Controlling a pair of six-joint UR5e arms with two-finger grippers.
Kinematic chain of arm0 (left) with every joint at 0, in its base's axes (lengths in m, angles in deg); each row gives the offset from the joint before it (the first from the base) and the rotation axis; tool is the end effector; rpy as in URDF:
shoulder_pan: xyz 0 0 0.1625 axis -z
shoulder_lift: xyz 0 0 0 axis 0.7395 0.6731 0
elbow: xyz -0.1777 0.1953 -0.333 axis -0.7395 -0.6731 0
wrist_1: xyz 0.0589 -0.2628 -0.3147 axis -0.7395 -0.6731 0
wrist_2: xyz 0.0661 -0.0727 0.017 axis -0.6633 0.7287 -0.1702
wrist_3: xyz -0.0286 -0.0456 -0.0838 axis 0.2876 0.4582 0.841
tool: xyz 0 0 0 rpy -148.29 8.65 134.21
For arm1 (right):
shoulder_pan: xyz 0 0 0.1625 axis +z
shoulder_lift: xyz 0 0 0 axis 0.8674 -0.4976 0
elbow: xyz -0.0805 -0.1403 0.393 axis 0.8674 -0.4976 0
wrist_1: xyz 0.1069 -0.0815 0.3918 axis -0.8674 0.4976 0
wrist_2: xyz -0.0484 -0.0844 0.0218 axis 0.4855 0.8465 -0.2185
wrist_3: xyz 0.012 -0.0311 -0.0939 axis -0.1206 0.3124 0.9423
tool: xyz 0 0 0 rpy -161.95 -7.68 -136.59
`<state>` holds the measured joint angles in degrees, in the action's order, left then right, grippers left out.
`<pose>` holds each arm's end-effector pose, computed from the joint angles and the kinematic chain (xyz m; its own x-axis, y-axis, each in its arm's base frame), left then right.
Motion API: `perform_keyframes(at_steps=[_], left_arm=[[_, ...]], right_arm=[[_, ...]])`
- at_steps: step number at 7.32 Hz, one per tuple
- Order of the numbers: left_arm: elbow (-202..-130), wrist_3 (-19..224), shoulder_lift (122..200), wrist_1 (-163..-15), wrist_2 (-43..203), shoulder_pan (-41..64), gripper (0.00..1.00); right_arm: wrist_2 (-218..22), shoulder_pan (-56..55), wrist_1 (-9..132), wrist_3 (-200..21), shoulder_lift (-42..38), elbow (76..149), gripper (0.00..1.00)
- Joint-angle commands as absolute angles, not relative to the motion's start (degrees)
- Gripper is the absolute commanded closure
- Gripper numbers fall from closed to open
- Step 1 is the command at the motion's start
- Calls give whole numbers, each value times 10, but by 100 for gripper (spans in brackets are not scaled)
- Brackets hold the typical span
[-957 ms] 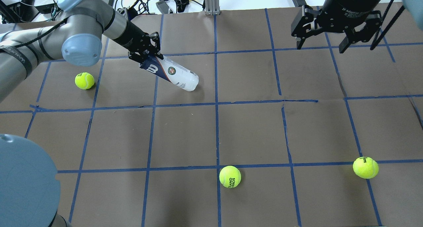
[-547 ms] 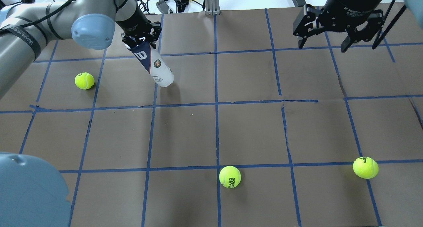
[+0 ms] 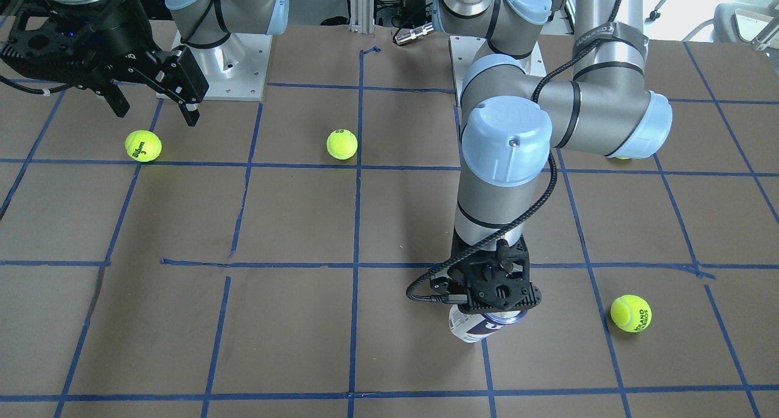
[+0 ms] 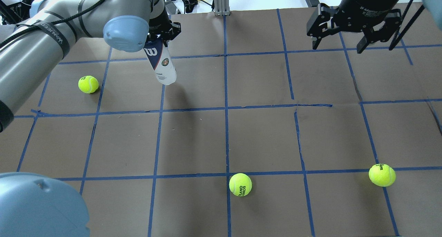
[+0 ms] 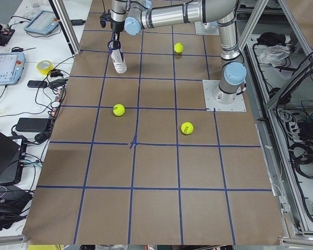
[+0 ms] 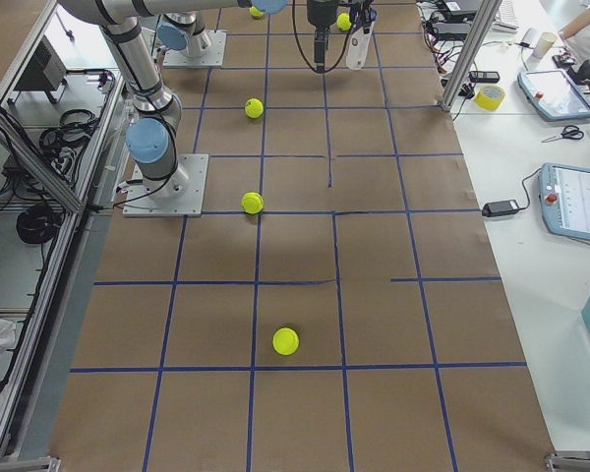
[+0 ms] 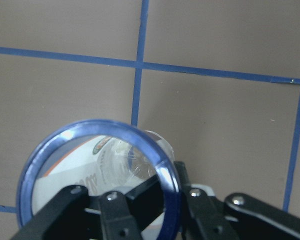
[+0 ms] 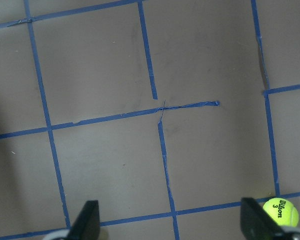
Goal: Lift up tennis ball bucket
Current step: 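Lift the can's lid end with the left gripper, tilting it upright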
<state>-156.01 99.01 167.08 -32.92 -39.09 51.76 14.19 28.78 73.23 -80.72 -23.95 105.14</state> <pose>-0.2299 -0.6504 0.3630 -0.9951 -0.0575 -0.0811 -0.0347 0.9653 -0.2590 0.1258 -0.4880 0.5389 -0.9876 0.1545 -0.0264 0.1561 0.9846 -0.0784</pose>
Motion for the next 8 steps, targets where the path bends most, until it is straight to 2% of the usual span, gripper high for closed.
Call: perform_keyframes(at_steps=[1, 3, 4, 5, 8], left_arm=[[-1586, 992, 1682, -275, -395, 545, 100], [-1614, 980, 1695, -214, -391, 552, 100], [-1614, 975, 1691, -222, -393, 552, 90], [-1611, 982, 1688, -225, -386, 552, 1], [-1590, 983, 1655, -309, -388, 553, 0]], right_arm=[[142, 288, 732, -807, -239, 1051, 0], [143, 288, 732, -807, -239, 1051, 0], [144, 288, 732, -808, -239, 1051, 0], [144, 288, 732, -807, -239, 1051, 0], [144, 288, 732, -808, -239, 1052, 0]])
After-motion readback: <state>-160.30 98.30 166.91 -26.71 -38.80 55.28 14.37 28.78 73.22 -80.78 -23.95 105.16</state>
